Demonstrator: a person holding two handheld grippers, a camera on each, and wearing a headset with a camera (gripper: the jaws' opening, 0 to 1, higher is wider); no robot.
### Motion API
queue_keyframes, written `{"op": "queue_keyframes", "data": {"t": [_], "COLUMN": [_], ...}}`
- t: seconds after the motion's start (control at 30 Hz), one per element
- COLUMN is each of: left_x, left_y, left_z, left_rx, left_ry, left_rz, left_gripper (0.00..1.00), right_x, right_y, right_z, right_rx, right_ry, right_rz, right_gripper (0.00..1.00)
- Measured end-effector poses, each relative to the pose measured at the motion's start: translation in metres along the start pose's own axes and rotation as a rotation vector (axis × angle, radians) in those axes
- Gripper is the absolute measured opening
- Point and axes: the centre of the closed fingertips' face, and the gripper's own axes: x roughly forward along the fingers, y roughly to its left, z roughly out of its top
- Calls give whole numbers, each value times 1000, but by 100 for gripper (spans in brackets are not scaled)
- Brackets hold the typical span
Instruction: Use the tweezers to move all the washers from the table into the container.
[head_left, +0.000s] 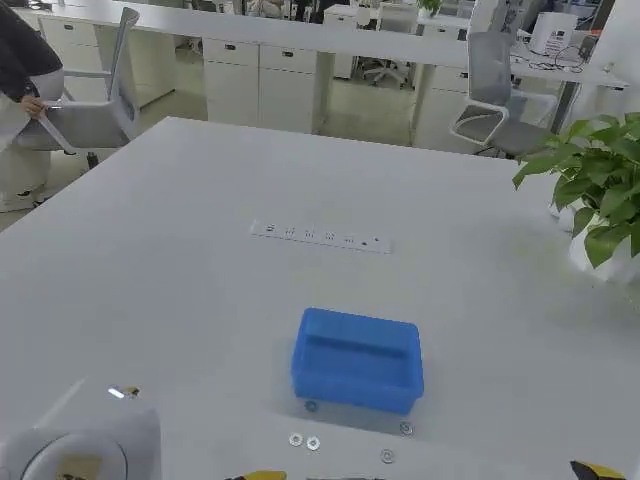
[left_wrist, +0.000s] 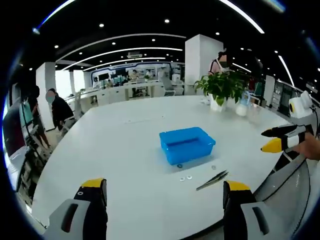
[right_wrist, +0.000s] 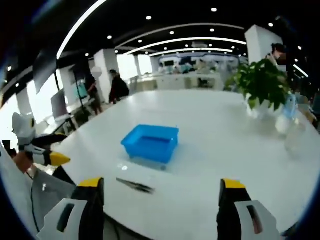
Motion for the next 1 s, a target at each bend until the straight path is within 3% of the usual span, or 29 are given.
{"op": "queue_keyframes", "data": {"t": [0.23,0.57,1.0], "left_x": [2,7,10], "left_y": [1,-2,4], "left_z": [7,4,3], "left_rx": [17,37,33], "left_ry": [-12,2,7], "left_rz": [-8,-41,-49], "left_gripper": [97,97,96], "right_x": [2,0,1], "right_y": [-5,-5,-10], "right_z": [0,-8,-7], "right_rx": [10,38,68], "right_ry": [-2,8,0], "right_rz": [-12,-40,-63], "right_gripper": [94,93,94]}}
